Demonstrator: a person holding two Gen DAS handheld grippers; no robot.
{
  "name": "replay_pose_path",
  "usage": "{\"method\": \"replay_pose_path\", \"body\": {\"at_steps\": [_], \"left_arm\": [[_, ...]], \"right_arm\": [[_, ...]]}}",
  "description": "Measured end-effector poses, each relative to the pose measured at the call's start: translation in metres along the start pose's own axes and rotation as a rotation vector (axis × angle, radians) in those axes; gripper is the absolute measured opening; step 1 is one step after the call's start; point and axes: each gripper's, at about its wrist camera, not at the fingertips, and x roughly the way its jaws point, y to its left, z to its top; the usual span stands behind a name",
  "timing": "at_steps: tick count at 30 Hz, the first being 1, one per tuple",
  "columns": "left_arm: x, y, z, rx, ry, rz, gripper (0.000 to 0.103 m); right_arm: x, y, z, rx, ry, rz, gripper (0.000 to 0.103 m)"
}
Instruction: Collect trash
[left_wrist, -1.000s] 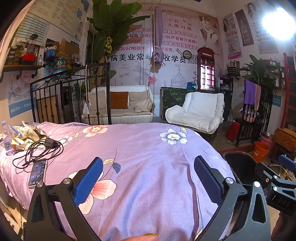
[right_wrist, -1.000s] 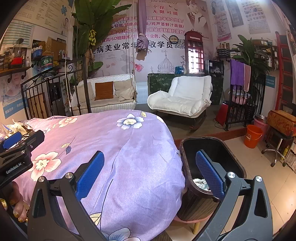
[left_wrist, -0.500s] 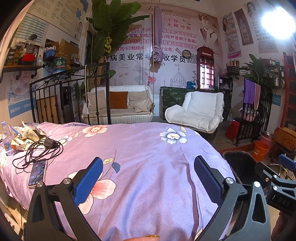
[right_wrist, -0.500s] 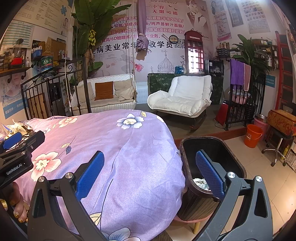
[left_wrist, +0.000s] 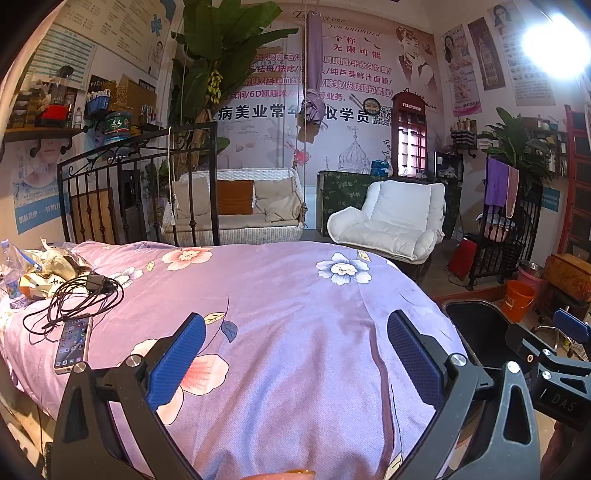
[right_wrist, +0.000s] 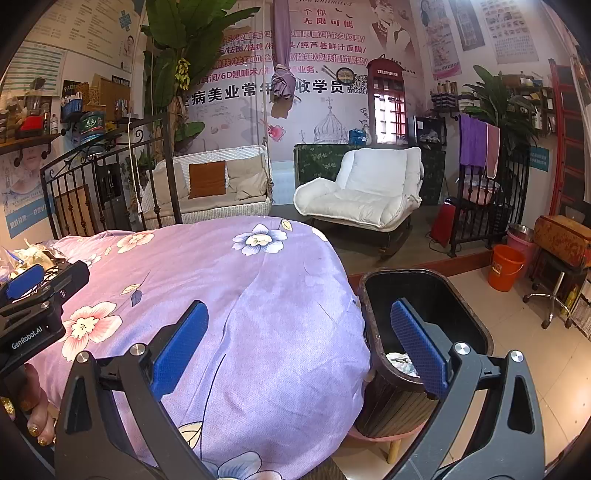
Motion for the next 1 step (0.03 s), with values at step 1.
{"method": "replay_pose_path", "body": {"at_steps": [1], "left_arm": [[-0.0001, 0.0002, 0.0000, 0.000, 0.000, 0.001, 0.098]], "right_arm": [[-0.0001, -0.0001, 0.0001, 0.000, 0.000, 0.000, 0.098]]}}
